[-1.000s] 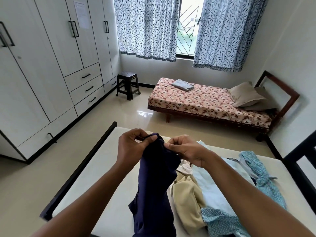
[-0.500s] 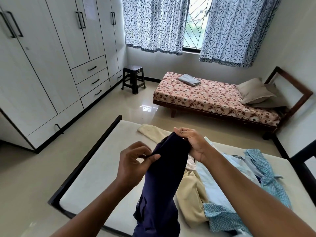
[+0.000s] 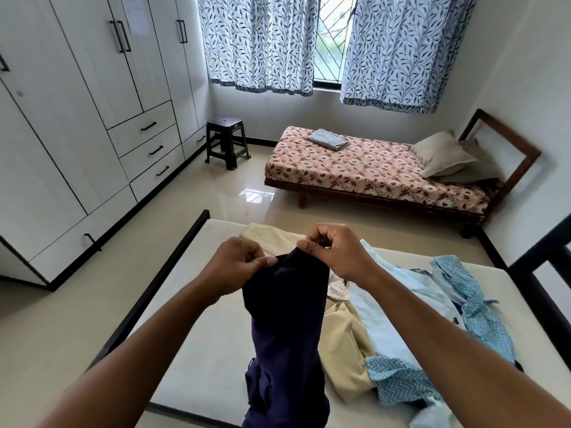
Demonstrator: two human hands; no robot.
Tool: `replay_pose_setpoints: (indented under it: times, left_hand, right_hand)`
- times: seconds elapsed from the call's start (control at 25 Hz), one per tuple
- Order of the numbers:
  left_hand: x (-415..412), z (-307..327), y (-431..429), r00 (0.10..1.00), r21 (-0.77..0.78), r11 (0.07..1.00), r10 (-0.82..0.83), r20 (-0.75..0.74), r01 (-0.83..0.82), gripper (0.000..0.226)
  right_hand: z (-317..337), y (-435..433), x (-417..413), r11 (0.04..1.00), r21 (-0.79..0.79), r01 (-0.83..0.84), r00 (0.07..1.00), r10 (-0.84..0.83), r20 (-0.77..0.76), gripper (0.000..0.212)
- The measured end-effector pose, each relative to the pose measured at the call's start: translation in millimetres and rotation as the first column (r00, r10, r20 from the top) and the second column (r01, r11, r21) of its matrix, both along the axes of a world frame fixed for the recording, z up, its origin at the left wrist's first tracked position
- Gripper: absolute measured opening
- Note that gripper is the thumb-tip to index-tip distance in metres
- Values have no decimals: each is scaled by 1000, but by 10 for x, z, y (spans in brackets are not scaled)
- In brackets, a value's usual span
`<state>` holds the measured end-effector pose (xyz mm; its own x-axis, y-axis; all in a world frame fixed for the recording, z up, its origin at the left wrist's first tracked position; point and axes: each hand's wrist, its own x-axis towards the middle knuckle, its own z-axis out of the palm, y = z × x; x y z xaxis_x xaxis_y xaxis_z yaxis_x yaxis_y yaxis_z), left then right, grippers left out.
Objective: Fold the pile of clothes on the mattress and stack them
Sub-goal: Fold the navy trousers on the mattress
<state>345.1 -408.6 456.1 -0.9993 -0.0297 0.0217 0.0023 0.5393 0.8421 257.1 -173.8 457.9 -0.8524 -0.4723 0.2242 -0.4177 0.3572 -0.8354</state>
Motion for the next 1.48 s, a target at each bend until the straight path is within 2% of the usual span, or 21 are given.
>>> replay_pose_setpoints:
  times: [0.08, 0.16, 0.24, 0.44, 0.52, 0.64, 0.72, 0.76, 0.8, 0.88, 0.96, 1.04, 1.12, 1.16, 1.24, 1.28, 1.32, 1.4, 1.48]
  left_hand:
    - [-40, -66, -105, 977, 95, 974, 208, -41, -203, 39]
    - [-40, -121, -101, 917, 150, 915, 390, -81, -376, 43]
    - [-17, -113, 2, 885, 100, 897, 442, -145, -431, 44]
    - [27, 6, 249, 970, 115, 977, 193, -144, -178, 23]
    - [41, 60, 302, 970, 136, 980, 168, -173, -146, 7]
    - [90, 55, 318, 964, 188, 972, 176, -200, -139, 11]
    - [156, 16, 270, 964, 188, 973, 171, -203, -133, 7]
    - [190, -10, 217, 971, 193, 974, 152, -187, -115, 6]
    - [223, -31, 162, 979, 206, 975, 115, -167, -80, 8]
    - [282, -12, 92, 992, 197, 980, 24, -126, 1, 18]
    - [292, 54, 94, 995, 95, 995, -8, -101, 17, 33]
    - [250, 129, 143, 993, -13, 1000, 19, -120, -20, 28]
    - [183, 191, 160, 987, -57, 997, 44, -156, -54, 6]
    - [151, 213, 144, 986, -60, 996, 52, -159, -62, 7]
    - [110, 228, 114, 988, -83, 993, 68, -135, -79, 18]
    - [104, 230, 115, 989, -101, 990, 82, -122, -95, 23]
    - [101, 216, 127, 989, -106, 988, 99, -110, -111, 28]
    - [90, 185, 187, 987, -91, 987, 125, -96, -134, 33]
    - [69, 157, 284, 986, -68, 987, 136, -94, -143, 35]
  right_hand:
    - [-52, 179, -57, 997, -41, 66, 997, -64, 49, 18]
    - [-123, 322, -77, 997, -58, 60, 996, -56, 64, 14]
    - [-170, 396, -34, 999, -30, 27, 998, -25, 65, 10]
    - [33, 388, 8, 990, 125, 69, 996, -62, -61, 11]
    - [41, 260, 39, 961, 276, -10, 996, 34, -80, 14]
    - [-135, 99, 129, 862, 473, -181, 981, 190, 30, 9]
    - [-117, 122, 105, 880, 439, -180, 980, 201, -1, 7]
    - [-69, 142, 73, 931, 341, -129, 991, 136, 5, 8]
    - [-5, 152, 48, 977, 199, -75, 996, 62, 67, 12]
    - [75, 103, 38, 1000, 1, 3, 969, -3, 248, 31]
    - [80, -25, 106, 998, -54, -14, 946, 31, 323, 43]
    - [135, -130, 195, 994, -90, -58, 939, 85, 334, 54]
    - [199, -148, 209, 990, -60, -127, 954, 139, 264, 59]
    - [219, -122, 181, 987, 40, -154, 973, 144, 180, 51]
    - [244, -9, 54, 931, 347, -117, 993, 111, 37, 33]
    - [256, 87, -14, 887, 446, -119, 993, 108, 51, 28]
    - [295, 177, -58, 867, 475, -149, 988, 113, 105, 28]
    - [470, 302, -93, 920, 360, -152, 985, 111, 131, 31]
    - [658, 281, -44, 977, 211, -42, 997, 53, -49, 21]
